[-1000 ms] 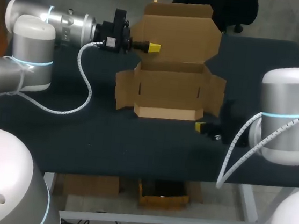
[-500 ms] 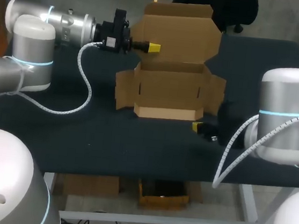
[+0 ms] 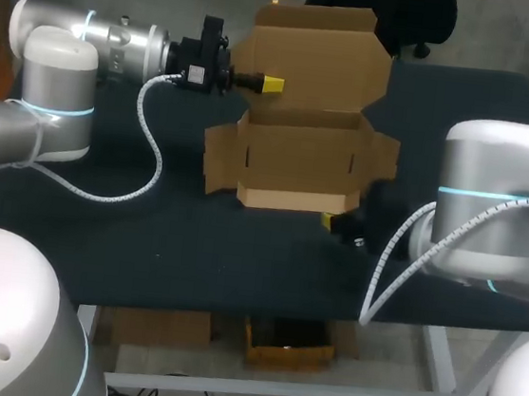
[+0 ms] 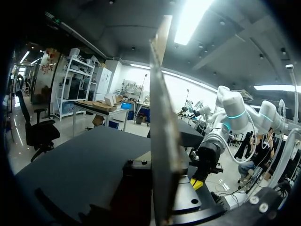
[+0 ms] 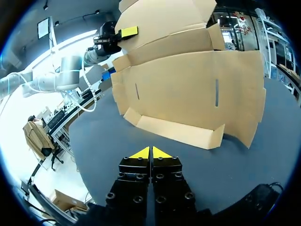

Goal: Assemble the packaging by folding the flat box into shape, placing the metal phone stand inside, and closing the box properly

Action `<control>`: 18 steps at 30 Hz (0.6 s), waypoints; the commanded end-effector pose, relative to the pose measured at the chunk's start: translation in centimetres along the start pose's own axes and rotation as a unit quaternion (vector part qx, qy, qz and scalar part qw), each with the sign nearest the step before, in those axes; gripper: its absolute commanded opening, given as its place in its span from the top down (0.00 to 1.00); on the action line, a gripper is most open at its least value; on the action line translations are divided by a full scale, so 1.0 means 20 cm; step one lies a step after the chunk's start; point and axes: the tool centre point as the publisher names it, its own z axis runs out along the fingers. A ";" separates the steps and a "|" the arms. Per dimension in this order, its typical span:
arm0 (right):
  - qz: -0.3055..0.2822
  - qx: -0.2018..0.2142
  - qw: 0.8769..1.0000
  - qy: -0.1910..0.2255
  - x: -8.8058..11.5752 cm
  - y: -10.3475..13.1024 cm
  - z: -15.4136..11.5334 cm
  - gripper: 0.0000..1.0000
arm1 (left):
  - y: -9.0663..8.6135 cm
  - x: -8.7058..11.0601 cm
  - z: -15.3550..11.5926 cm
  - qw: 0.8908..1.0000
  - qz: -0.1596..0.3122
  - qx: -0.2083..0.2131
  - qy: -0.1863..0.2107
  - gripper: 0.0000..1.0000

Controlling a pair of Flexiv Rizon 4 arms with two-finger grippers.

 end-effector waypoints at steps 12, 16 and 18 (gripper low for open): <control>-0.010 -0.036 0.998 -0.045 0.03 0.00 0.33 1.00 | 0.01 0.00 0.00 1.000 0.000 0.001 0.000 1.00; -0.010 -0.034 0.998 -0.055 0.01 0.00 0.36 1.00 | 0.01 0.00 0.00 1.000 0.000 0.001 0.000 1.00; -0.007 -0.034 0.998 -0.056 -0.01 0.00 0.38 1.00 | 0.01 0.00 0.00 1.000 0.000 0.001 0.000 1.00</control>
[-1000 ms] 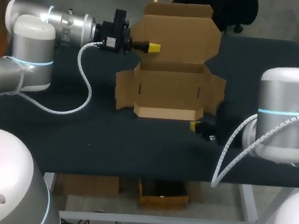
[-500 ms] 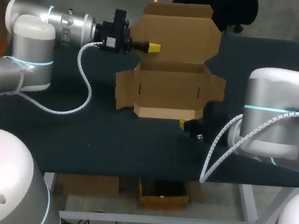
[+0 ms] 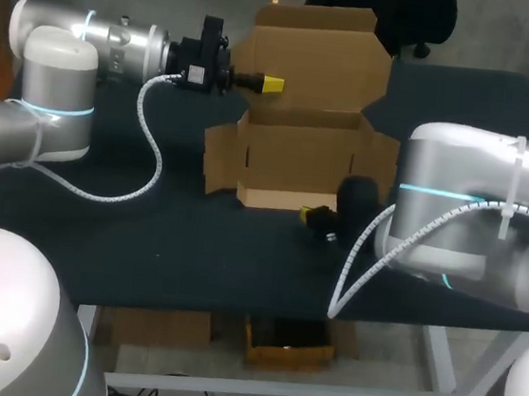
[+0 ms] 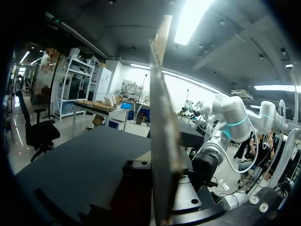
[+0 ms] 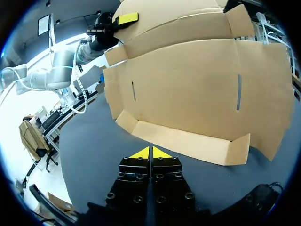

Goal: Assemble the packaging by folding the flat box into shape, placing the metal phone stand inside, and closing the box properly

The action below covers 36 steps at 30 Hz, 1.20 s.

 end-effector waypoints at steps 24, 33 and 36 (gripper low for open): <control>0.016 -0.011 0.998 -0.063 -0.08 -0.01 0.21 1.00 | 0.01 0.00 0.00 1.000 0.000 0.001 0.000 1.00; 0.021 -0.006 0.998 -0.067 -0.10 -0.02 0.24 1.00 | 0.01 0.00 0.00 1.000 0.000 0.001 0.000 1.00; 0.023 -0.006 0.997 -0.067 -0.11 -0.02 0.25 1.00 | 0.01 0.00 0.00 1.000 0.000 0.001 0.000 1.00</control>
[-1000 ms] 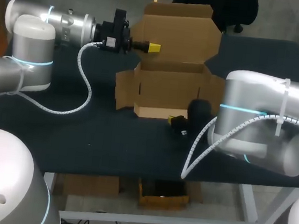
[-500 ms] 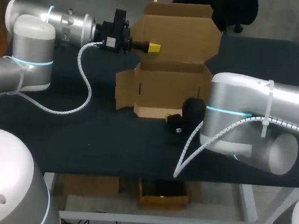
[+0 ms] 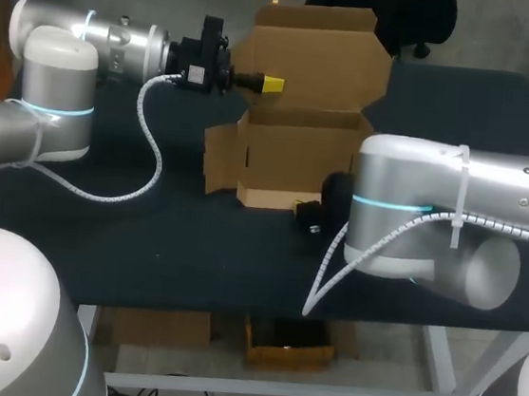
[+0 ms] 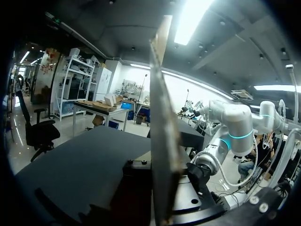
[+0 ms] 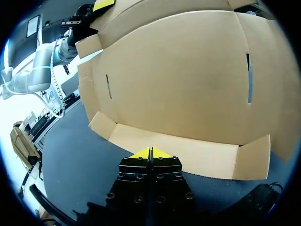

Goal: Assemble the packaging by folding the flat box into shape, placing the metal phone stand inside, and closing the box properly

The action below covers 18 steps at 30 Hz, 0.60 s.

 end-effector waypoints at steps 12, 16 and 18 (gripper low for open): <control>0.007 -0.004 1.000 -0.018 0.00 -0.02 0.04 1.00 | 0.01 0.00 0.00 1.000 0.000 0.001 0.000 1.00; 0.012 -0.006 1.000 -0.018 0.00 -0.03 0.04 1.00 | 0.01 0.00 0.00 1.000 0.000 0.001 0.000 1.00; 0.012 -0.006 1.000 -0.018 0.00 -0.03 0.04 1.00 | 0.01 0.00 0.00 1.000 0.000 0.001 0.000 1.00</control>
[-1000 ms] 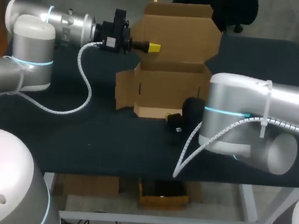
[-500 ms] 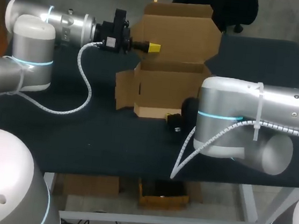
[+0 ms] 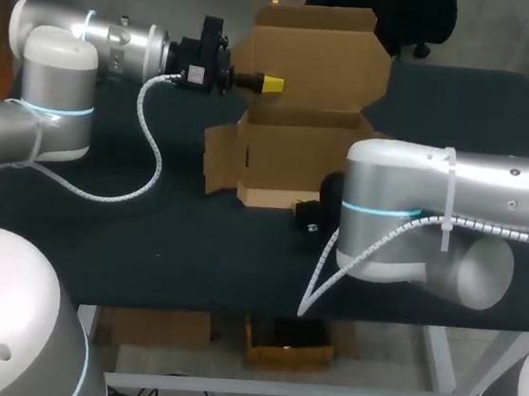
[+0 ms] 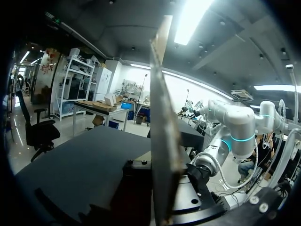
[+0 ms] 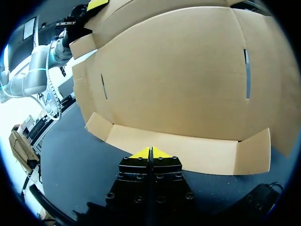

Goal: Assemble the packaging by folding the flat box into shape, placing the metal phone stand inside, and closing the box properly

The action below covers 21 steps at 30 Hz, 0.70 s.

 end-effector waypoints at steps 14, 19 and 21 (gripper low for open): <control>0.000 -0.006 1.000 -0.006 0.01 -0.02 0.02 1.00 | 0.03 0.04 0.01 1.000 -0.003 -0.008 0.002 1.00; 0.000 -0.006 1.000 -0.006 0.01 -0.02 0.02 1.00 | 0.04 0.08 0.00 1.000 -0.003 -0.008 0.002 1.00; 0.000 -0.006 1.000 -0.006 0.01 -0.02 0.02 1.00 | 0.05 0.10 0.01 1.000 -0.004 -0.009 0.002 1.00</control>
